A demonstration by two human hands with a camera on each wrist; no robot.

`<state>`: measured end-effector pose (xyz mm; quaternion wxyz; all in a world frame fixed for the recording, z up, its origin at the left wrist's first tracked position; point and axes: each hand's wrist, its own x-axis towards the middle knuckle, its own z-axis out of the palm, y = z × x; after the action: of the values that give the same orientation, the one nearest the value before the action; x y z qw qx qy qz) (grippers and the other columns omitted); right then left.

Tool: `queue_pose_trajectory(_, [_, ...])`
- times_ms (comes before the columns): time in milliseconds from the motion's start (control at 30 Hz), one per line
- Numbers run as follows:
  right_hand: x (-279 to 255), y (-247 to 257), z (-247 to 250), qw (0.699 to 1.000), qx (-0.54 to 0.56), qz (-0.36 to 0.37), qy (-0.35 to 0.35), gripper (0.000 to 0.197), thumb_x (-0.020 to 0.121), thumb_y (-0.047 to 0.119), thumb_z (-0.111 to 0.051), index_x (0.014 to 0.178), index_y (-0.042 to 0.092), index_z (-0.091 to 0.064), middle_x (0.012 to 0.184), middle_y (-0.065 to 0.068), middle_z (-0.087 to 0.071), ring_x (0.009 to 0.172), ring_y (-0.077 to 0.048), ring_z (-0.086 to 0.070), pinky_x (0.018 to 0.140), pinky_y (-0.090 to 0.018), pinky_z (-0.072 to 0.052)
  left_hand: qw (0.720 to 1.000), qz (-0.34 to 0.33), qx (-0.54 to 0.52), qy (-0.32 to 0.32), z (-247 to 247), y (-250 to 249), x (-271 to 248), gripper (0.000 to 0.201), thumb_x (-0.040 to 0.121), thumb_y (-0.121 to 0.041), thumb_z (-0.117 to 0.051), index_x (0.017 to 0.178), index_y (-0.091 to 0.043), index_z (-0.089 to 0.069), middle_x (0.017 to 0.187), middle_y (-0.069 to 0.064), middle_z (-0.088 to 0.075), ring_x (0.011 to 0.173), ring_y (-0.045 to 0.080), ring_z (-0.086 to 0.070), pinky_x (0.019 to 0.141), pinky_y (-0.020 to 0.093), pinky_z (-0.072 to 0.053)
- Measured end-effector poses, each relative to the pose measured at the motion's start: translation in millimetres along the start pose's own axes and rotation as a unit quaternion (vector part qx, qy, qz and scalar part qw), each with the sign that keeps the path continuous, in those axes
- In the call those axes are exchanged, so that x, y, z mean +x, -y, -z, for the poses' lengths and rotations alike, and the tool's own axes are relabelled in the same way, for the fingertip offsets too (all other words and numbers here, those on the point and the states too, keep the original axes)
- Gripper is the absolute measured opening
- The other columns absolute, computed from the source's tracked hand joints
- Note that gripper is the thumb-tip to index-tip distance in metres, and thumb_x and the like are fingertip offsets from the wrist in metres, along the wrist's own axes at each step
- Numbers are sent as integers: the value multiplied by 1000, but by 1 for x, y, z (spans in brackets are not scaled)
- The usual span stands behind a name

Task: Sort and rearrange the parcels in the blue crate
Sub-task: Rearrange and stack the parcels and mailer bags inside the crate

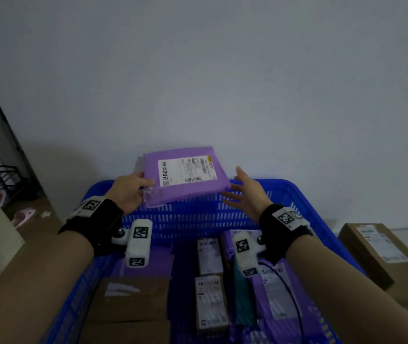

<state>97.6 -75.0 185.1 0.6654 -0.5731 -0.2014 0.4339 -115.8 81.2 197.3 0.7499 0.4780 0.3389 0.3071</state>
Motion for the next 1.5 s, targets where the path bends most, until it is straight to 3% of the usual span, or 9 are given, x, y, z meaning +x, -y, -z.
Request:
queue_pose_trajectory(167, [-6, -8, -30, 997, 56, 47, 25, 48, 92, 36, -58, 129, 8, -50, 123, -12, -62, 108, -29, -63, 90, -40, -55, 991, -36, -124, 45, -17, 3, 0, 38, 97, 4, -34, 132, -4, -47, 116, 14, -62, 98, 24, -61, 63, 30, -61])
queue_pose_trajectory(300, [-7, -11, -65, 988, 102, 111, -7, 24, 90, 10, -61, 114, 7, -58, 102, -10, -68, 88, -24, -66, 79, -30, -58, 987, -61, -129, 79, -31, 8, -2, 43, 95, 6, -37, 135, -5, -45, 119, 13, -63, 103, 24, -63, 68, 30, -60])
queue_pose_trajectory(400, [-3, -8, -72, 981, 132, 131, -48, 24, 88, 1, -61, 111, 7, -58, 102, -11, -68, 91, -27, -67, 79, -37, -59, 988, -68, -105, 89, -31, 11, -4, 45, 92, 5, -45, 135, -8, -46, 123, 13, -62, 99, 23, -67, 72, 34, -59])
queue_pose_trajectory(600, [-9, 17, -43, 991, 14, 128, 45, 36, 85, -3, -63, 120, 0, -57, 103, -13, -69, 86, -28, -69, 75, -38, -60, 994, -47, -49, 82, -3, 0, -6, 35, 95, -16, -49, 130, -16, -53, 119, 5, -64, 103, 19, -61, 80, 32, -57])
queue_pose_trajectory(733, [-8, 30, -25, 989, -85, 77, 95, 37, 83, -3, -65, 119, 4, -60, 101, -12, -71, 76, -20, -72, 70, -33, -61, 995, -27, 48, 83, 8, -11, -7, 23, 88, -15, -58, 111, -18, -64, 98, -2, -71, 85, 14, -65, 68, 29, -55])
queue_pose_trajectory(900, [-11, 33, -16, 977, -168, 41, 123, 40, 83, -2, -65, 122, 6, -60, 104, -14, -71, 80, -21, -73, 70, -34, -61, 981, -15, 156, 115, 4, -8, -5, 36, 83, -7, -65, 118, -18, -63, 108, 2, -71, 93, 19, -68, 75, 31, -55])
queue_pose_trajectory(1033, [-15, 31, -8, 977, -193, 50, 76, 42, 82, 0, -68, 123, 5, -60, 105, -16, -70, 80, -23, -72, 69, -34, -61, 982, 1, 156, 105, -9, 6, -2, 37, 83, -2, -66, 118, -13, -61, 104, 4, -71, 75, 10, -73, 63, 23, -59])
queue_pose_trajectory(1267, [-18, 13, 39, 967, -234, 71, -73, 60, 71, -12, -73, 126, 3, -55, 106, -21, -65, 88, -32, -65, 79, -44, -59, 988, 37, 130, 70, -50, 49, 15, 42, 78, -1, -72, 118, -7, -59, 102, 9, -70, 79, 17, -67, 54, 20, -57])
queue_pose_trajectory(1500, [-12, -36, 102, 929, -319, 18, -189, 49, 73, -9, -73, 118, 5, -62, 112, -17, -65, 100, -31, -64, 83, -45, -56, 977, 128, 164, 53, -94, 128, 34, 40, 77, 5, -70, 115, -1, -59, 92, 10, -69, 69, 17, -67, 60, 27, -54])
